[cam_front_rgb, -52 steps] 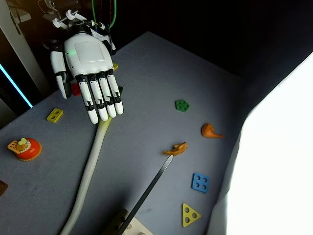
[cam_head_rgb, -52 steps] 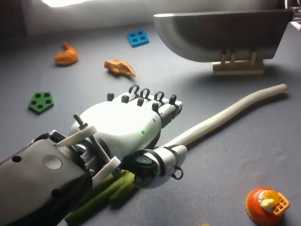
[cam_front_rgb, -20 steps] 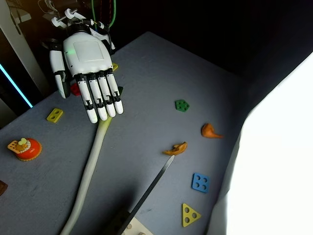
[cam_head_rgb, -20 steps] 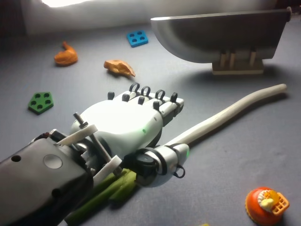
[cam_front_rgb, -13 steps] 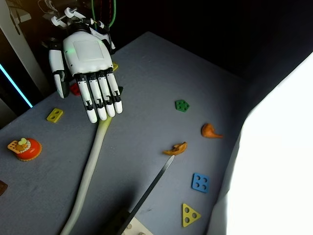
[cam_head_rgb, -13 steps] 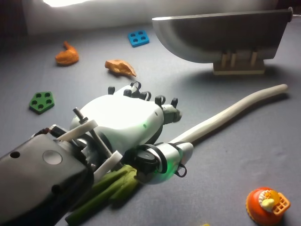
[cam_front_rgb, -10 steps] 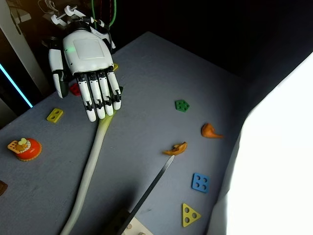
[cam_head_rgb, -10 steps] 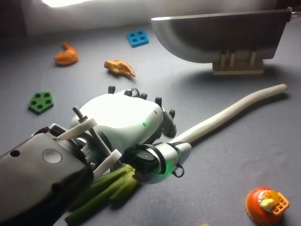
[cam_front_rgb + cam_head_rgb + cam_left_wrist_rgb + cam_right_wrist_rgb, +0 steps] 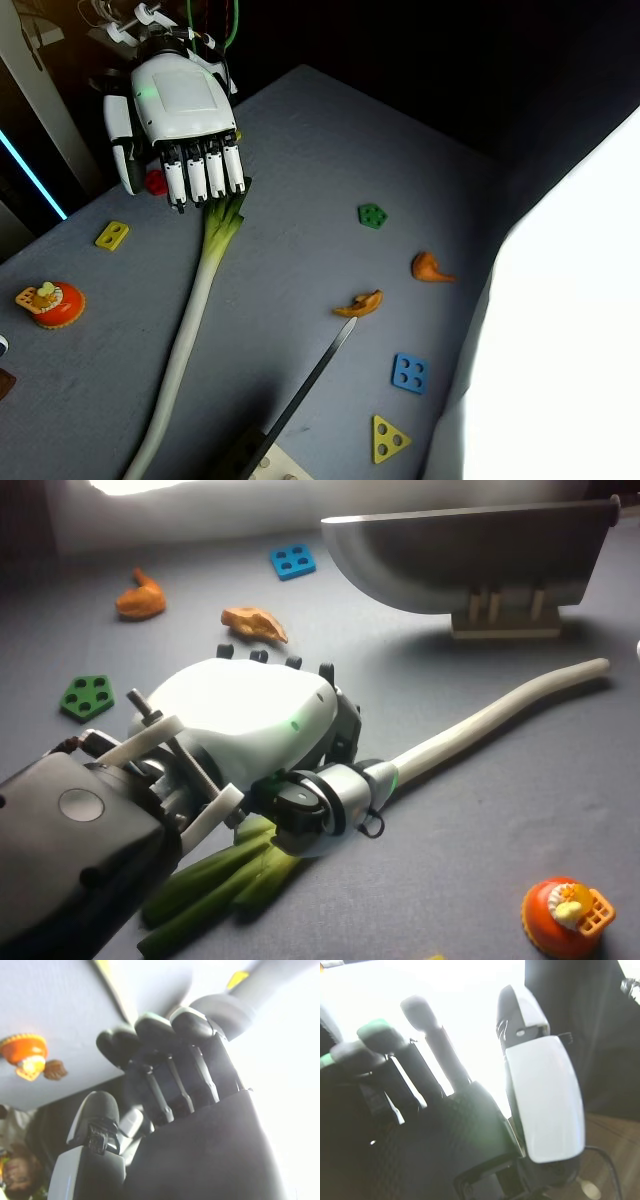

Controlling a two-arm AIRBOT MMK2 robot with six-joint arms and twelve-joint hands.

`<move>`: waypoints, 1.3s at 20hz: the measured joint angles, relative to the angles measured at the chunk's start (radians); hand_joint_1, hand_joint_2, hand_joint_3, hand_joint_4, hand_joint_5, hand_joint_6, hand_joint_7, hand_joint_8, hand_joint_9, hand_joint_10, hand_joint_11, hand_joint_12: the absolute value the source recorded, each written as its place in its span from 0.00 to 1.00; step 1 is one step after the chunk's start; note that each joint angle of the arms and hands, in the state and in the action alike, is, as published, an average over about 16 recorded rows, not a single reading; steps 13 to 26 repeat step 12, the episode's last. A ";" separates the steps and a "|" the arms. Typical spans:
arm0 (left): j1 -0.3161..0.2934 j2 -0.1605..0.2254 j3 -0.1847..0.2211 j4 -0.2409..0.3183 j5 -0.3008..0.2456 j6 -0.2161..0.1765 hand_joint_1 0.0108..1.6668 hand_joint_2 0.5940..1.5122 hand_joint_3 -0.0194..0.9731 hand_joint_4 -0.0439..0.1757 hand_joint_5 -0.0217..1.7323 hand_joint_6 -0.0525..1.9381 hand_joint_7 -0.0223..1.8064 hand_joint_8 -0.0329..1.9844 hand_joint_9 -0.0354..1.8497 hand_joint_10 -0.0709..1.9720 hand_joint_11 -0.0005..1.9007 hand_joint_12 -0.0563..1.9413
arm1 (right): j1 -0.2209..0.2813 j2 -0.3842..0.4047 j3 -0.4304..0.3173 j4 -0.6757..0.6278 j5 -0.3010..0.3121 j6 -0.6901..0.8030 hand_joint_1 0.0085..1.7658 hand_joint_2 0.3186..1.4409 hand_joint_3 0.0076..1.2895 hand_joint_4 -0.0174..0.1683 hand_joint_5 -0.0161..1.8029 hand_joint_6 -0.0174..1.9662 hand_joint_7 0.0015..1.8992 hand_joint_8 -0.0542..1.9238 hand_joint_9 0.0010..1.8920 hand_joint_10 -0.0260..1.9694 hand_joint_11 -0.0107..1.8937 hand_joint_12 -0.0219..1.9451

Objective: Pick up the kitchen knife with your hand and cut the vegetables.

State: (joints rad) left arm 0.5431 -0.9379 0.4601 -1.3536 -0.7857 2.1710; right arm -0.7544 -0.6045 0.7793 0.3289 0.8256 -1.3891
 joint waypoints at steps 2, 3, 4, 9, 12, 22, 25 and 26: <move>-0.005 0.005 -0.007 0.000 -0.004 0.000 0.09 0.92 0.03 0.21 0.48 0.49 0.49 0.59 0.40 0.82 0.26 0.97 | -0.001 0.007 -0.027 0.023 -0.016 -0.025 0.02 0.81 0.01 0.10 0.50 0.77 0.55 0.76 0.48 0.86 0.33 1.00; -0.007 0.008 -0.010 0.000 -0.005 0.000 0.08 0.92 0.03 0.21 0.47 0.53 0.49 0.63 0.40 0.84 0.26 0.98 | -0.001 0.009 -0.036 0.033 -0.023 -0.034 0.02 0.82 0.01 0.10 0.49 0.81 0.55 0.79 0.49 0.88 0.34 1.00; -0.010 0.010 -0.013 0.000 -0.007 0.001 0.08 0.93 0.03 0.21 0.46 0.57 0.48 0.66 0.40 0.85 0.26 0.98 | -0.002 0.011 -0.044 0.043 -0.027 -0.042 0.02 0.82 0.01 0.10 0.49 0.83 0.55 0.81 0.49 0.90 0.34 1.00; -0.015 0.014 -0.023 0.002 -0.014 0.002 0.06 0.94 0.03 0.21 0.42 0.65 0.47 0.68 0.40 0.85 0.26 0.98 | -0.004 0.015 -0.065 0.065 -0.037 -0.062 0.01 0.83 0.01 0.10 0.49 0.86 0.55 0.81 0.50 0.89 0.34 1.00; -0.016 0.014 -0.025 0.001 -0.014 0.002 0.05 0.94 0.03 0.21 0.42 0.66 0.47 0.68 0.40 0.85 0.26 0.98 | -0.005 0.015 -0.068 0.067 -0.038 -0.064 0.02 0.83 0.01 0.10 0.49 0.88 0.55 0.83 0.50 0.91 0.34 1.00; -0.016 0.014 -0.025 0.001 -0.014 0.002 0.05 0.94 0.03 0.21 0.42 0.66 0.47 0.68 0.40 0.85 0.26 0.98 | -0.005 0.015 -0.068 0.067 -0.038 -0.064 0.02 0.83 0.01 0.10 0.49 0.88 0.55 0.83 0.50 0.91 0.34 1.00; -0.016 0.014 -0.025 0.001 -0.014 0.002 0.05 0.94 0.03 0.21 0.42 0.66 0.47 0.68 0.40 0.85 0.26 0.98 | -0.005 0.015 -0.068 0.067 -0.038 -0.064 0.02 0.83 0.01 0.10 0.49 0.88 0.55 0.83 0.50 0.91 0.34 1.00; -0.016 0.014 -0.025 0.001 -0.014 0.002 0.05 0.94 0.03 0.21 0.42 0.66 0.47 0.68 0.40 0.85 0.26 0.98 | -0.005 0.015 -0.068 0.067 -0.038 -0.064 0.02 0.83 0.01 0.10 0.49 0.88 0.55 0.83 0.50 0.91 0.34 1.00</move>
